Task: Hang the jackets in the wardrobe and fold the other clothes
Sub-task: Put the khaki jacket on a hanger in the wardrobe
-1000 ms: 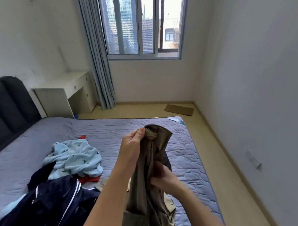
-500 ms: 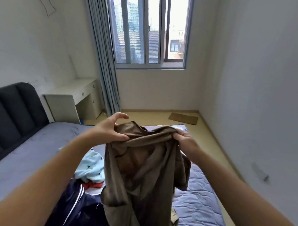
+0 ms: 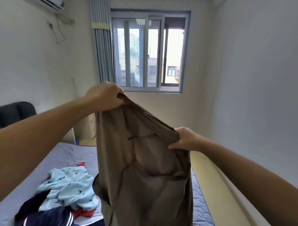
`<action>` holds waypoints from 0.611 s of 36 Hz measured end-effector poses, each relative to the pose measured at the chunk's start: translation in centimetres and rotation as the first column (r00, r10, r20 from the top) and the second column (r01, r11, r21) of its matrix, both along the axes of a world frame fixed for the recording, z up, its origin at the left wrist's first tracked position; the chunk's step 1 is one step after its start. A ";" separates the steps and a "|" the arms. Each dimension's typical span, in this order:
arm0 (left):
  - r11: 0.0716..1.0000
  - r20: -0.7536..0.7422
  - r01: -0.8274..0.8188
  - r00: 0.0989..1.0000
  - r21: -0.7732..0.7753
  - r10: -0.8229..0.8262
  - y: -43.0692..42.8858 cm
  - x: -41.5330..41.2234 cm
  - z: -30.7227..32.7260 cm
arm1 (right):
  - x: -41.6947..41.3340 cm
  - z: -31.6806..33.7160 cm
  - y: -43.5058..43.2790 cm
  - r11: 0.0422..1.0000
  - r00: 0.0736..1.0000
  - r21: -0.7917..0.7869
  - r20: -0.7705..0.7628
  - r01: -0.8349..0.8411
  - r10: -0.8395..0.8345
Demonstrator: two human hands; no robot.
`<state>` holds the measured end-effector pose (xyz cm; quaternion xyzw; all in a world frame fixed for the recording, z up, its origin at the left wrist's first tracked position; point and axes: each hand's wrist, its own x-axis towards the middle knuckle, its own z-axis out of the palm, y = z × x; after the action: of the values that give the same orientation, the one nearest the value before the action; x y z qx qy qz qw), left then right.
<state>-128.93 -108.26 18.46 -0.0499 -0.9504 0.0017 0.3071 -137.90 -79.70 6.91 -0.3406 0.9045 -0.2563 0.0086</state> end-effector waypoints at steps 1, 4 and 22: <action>0.999 -0.032 -0.030 0.999 -0.043 0.029 0.1 -0.1 0.6 | -0.5 -0.1 0.1 0.999 0.999 0.031 0.021 0.025 -0.026; 0.990 -0.102 -0.113 0.989 -0.081 0.105 -0.2 0.0 2.3 | -1.8 -0.3 1.1 0.990 0.993 0.132 0.106 0.046 -0.060; 0.952 -0.048 -0.299 0.952 0.060 0.302 -4.2 1.7 3.7 | -4.7 3.5 4.2 0.727 0.878 -0.498 0.343 0.472 -0.336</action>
<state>-127.26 -112.42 22.15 0.1035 -0.9376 0.0251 0.3311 -142.56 -75.49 10.44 -0.0890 0.8315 -0.5465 -0.0454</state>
